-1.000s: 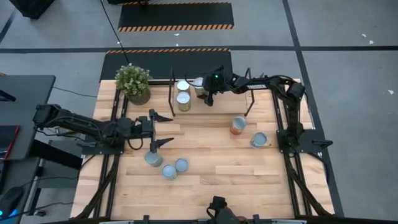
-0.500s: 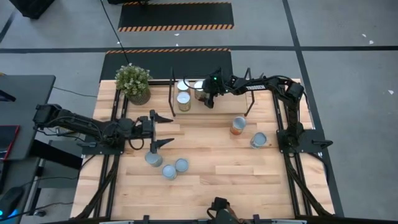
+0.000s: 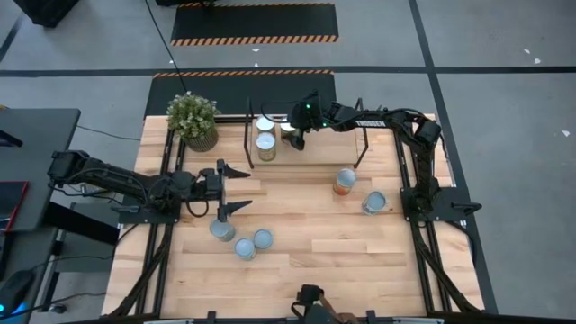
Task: Pick and place cans onto a shelf
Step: Put the canned peaches on the shelf, then adjust the canned oranges on the shelf
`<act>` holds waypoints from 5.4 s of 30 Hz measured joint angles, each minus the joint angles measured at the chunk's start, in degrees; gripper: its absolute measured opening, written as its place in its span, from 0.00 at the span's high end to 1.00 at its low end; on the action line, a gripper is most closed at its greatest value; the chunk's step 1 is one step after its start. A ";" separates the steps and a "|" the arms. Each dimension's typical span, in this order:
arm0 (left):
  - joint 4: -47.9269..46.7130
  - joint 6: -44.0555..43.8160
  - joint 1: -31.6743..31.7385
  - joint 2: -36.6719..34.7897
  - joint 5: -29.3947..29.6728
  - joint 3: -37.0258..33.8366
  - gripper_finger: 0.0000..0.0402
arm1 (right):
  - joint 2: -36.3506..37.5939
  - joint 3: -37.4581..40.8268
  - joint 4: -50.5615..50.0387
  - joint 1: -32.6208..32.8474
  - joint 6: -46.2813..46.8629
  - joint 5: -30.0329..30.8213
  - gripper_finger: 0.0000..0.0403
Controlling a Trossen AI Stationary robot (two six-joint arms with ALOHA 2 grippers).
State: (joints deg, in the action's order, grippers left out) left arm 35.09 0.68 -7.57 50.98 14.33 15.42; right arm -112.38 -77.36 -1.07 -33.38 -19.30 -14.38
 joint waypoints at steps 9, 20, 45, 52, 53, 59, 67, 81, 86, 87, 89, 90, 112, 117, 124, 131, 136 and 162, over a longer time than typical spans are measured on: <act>-0.82 -0.29 0.00 0.00 0.00 0.00 0.00 | 0.29 -7.64 -9.44 0.68 -1.94 -1.75 0.02; -1.51 -0.92 -0.02 0.00 0.00 0.00 0.00 | 0.48 -21.07 -31.88 1.24 -7.50 2.51 0.02; -2.51 -3.15 -0.02 0.00 2.61 0.04 0.00 | 1.18 -13.38 -29.73 2.97 -6.37 23.66 0.06; -3.46 -3.40 -0.02 0.00 2.60 0.04 0.00 | 2.77 -13.35 -34.89 3.26 -5.91 26.19 0.06; -3.71 -3.42 -0.02 0.00 2.60 0.04 0.00 | 3.48 -13.35 -36.18 3.65 -5.31 25.53 0.06; -3.93 -3.11 0.00 0.00 4.16 0.04 0.00 | 6.13 -12.64 -38.59 9.27 -0.43 21.19 0.06; -5.29 -4.86 -0.13 0.00 5.55 0.04 0.00 | 6.34 -5.00 -31.01 18.61 2.59 26.70 0.06; -5.11 -6.48 -0.12 0.00 5.57 0.04 0.00 | 6.43 4.29 -6.75 19.79 1.76 19.70 0.06; -4.56 -6.48 -0.11 0.02 5.60 0.04 0.00 | 5.83 4.87 -2.41 18.60 1.78 16.51 0.06; -4.46 -6.50 -0.11 0.00 5.59 0.04 0.00 | 5.58 4.90 -1.85 18.45 1.78 16.06 0.06; -4.44 -6.50 -0.11 0.00 5.60 0.04 0.00 | 4.84 4.98 -0.02 18.15 1.68 15.29 0.06; -4.44 -6.50 -0.11 0.02 5.60 0.04 0.00 | 4.47 4.83 1.22 18.14 1.70 15.20 0.06; -37.98 -12.93 0.12 -4.59 25.73 8.58 0.00 | 14.85 4.94 -22.01 26.02 5.55 23.69 0.06; -41.04 -17.76 5.83 -1.59 28.04 8.57 0.00 | 18.53 11.60 -16.38 28.28 6.08 26.76 0.06; -40.91 -24.13 20.50 1.26 11.25 8.55 0.01 | 21.90 16.11 -10.92 30.31 6.32 26.74 0.06; -40.55 -25.71 31.23 1.22 2.51 8.55 0.09 | 22.03 16.22 -10.94 31.93 6.02 26.72 0.06; -37.69 -29.27 35.25 4.48 -1.99 8.52 0.18 | 21.92 16.22 -10.60 31.99 5.89 26.65 0.06; -16.80 -28.57 40.29 21.22 -7.13 8.52 0.34 | 21.86 16.22 -9.71 34.40 6.04 25.22 0.06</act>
State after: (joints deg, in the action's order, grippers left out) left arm 18.29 -27.89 32.72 72.20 7.20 23.94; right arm -90.52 -61.14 -10.79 1.02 -13.26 10.84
